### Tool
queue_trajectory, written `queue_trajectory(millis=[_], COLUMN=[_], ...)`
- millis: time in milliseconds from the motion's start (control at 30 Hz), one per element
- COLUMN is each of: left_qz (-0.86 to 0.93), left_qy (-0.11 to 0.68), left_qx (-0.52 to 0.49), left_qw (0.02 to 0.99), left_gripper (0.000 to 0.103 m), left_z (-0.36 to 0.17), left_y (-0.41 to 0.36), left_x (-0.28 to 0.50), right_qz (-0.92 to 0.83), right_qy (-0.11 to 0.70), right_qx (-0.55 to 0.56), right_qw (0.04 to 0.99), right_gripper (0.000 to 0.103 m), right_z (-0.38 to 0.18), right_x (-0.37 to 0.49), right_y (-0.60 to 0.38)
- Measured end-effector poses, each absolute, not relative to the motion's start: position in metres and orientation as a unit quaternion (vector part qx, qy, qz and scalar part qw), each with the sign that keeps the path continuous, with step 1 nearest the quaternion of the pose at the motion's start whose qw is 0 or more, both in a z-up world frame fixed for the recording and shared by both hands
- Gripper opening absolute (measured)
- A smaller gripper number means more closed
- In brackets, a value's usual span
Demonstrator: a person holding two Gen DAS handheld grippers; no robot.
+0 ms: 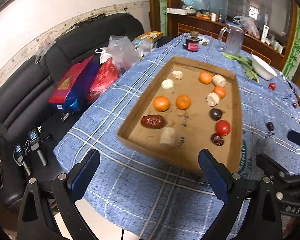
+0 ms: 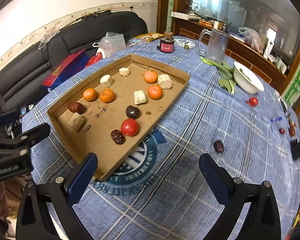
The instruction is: Organize fruits
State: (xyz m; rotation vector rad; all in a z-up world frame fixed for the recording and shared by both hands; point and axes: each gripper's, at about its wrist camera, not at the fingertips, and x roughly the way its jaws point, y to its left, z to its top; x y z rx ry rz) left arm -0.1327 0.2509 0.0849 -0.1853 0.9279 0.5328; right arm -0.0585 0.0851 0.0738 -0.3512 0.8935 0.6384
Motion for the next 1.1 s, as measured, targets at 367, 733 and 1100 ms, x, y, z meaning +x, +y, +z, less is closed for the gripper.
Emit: queue_trajectory(millis=[367,733,1100], left_qz=[0.301,0.233,0.211], left_qy=[0.395,0.402,0.404], left_qx=[-0.078,-0.062,-0.07], left_qw=[0.864,0.883,0.887], left_gripper=[0.099,0.099,0.099], left_z=[0.095,0.097,0.095], left_y=[0.265,0.277,0.28], left_x=[-0.161,-0.159,-0.161], right_qz=[0.28,0.232,0.214], right_qy=[0.398,0.379,0.38], right_qx=[-0.163,-0.149,-0.159], right_qw=[0.858,0.883,0.886], right_gripper=[0.103,0.103,0.103], right_z=[0.088,0.094,0.095], right_x=[-0.098,-0.115,-0.125], right_y=[0.099,0.099,0.101])
